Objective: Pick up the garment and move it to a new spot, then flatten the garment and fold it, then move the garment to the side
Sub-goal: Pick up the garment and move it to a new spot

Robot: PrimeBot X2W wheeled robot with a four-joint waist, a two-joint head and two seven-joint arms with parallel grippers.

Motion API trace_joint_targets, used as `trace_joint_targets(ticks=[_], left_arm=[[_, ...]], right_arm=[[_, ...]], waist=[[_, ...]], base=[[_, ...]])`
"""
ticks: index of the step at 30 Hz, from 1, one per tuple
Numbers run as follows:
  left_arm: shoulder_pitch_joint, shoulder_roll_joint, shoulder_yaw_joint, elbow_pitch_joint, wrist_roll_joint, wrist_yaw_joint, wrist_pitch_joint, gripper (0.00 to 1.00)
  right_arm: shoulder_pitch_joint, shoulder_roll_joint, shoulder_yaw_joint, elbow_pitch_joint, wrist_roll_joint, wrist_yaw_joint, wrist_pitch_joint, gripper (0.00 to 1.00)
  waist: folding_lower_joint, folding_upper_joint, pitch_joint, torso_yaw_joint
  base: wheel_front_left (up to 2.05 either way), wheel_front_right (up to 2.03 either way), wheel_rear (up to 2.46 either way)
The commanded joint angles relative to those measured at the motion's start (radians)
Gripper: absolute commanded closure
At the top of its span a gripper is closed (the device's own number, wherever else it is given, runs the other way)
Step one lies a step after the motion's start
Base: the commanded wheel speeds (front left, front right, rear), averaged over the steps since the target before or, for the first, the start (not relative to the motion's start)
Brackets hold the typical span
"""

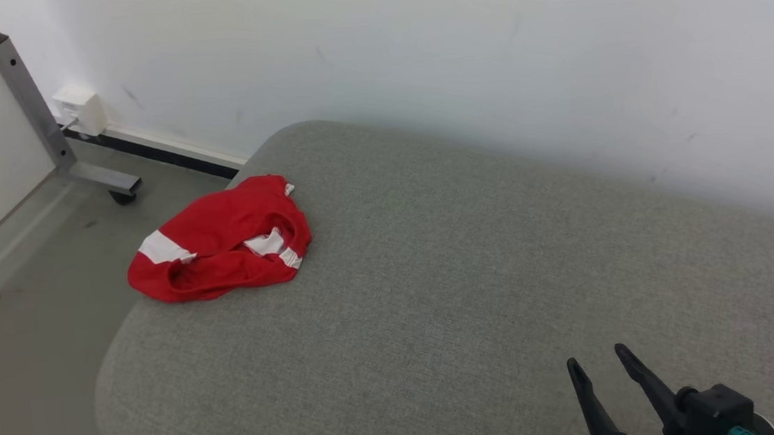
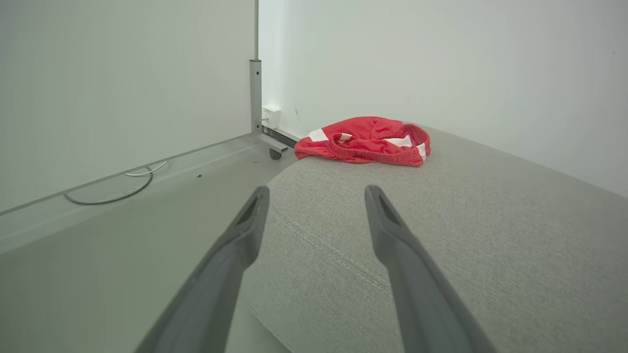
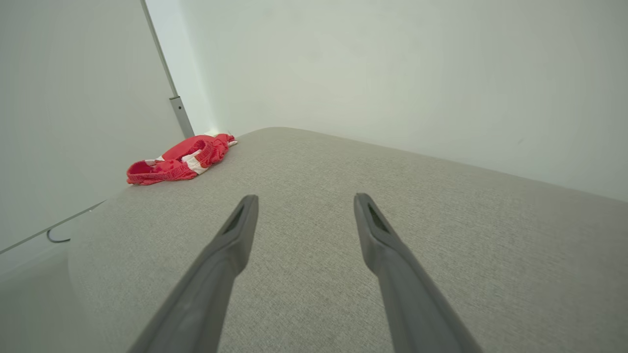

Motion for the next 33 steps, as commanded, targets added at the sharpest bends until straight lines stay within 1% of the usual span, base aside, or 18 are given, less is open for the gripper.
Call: trace_joint_targets(ticks=[1,8,11,18,22,26,27,30,33], left_arm=[[0.008,-0.006,0.008,-0.009,-0.003,0.003,-0.003,0.0],[0.032,-0.026,0.058,-0.042,-0.009,0.006,-0.003,0.0],[0.035,-0.03,0.071,-0.053,-0.013,0.006,-0.003,0.0],[0.046,-0.035,0.086,-0.059,-0.017,0.007,-0.003,0.0],[0.024,-0.035,0.083,-0.05,-0.046,0.009,-0.003,0.0],[-0.004,-0.035,0.059,-0.023,-0.083,0.018,-0.003,0.0],[-0.035,-0.035,0.043,0.0,-0.104,0.024,-0.003,0.0],[-0.104,-0.035,0.017,0.051,-0.116,0.023,0.002,0.0],[-0.186,-0.027,0.027,0.087,-0.157,0.021,0.028,0.0]], right_arm=[[-0.009,-0.009,0.011,0.004,0.004,-0.003,0.001,0.0],[-0.056,-0.02,0.097,0.044,0.034,-0.003,-0.003,0.0],[-0.069,-0.025,0.119,0.06,0.042,-0.003,-0.011,0.0],[-0.085,-0.04,0.131,0.082,0.057,-0.003,-0.022,0.0],[-0.084,-0.047,0.124,0.085,0.058,-0.003,-0.028,0.0],[-0.067,-0.046,0.108,0.08,0.055,-0.003,-0.027,0.0],[-0.061,-0.046,0.099,0.071,0.048,-0.003,-0.023,0.0],[-0.042,-0.051,0.075,0.048,0.034,-0.003,-0.013,0.0],[-0.063,-0.073,0.089,-0.005,0.009,-0.003,0.027,0.0]], waist=[[0.0001,0.0,0.024,0.036],[0.0001,0.0,0.049,0.053],[0.0001,0.0,0.057,0.058],[0.0001,0.0,0.062,0.061],[0.0001,0.0,0.061,0.061],[0.0001,0.0,0.062,0.06],[0.0001,0.0,0.068,0.058],[0.0001,0.0,0.085,0.051],[0.0001,0.0,0.146,-0.005]], base=[[0.0,0.0,0.0],[0.0,0.0,0.0],[0.0,0.0,0.0],[0.0,0.0,0.0],[0.0,0.0,0.0],[0.0,0.0,0.0],[0.0,0.0,0.0],[0.0,0.0,0.0],[0.0,0.0,0.0]])
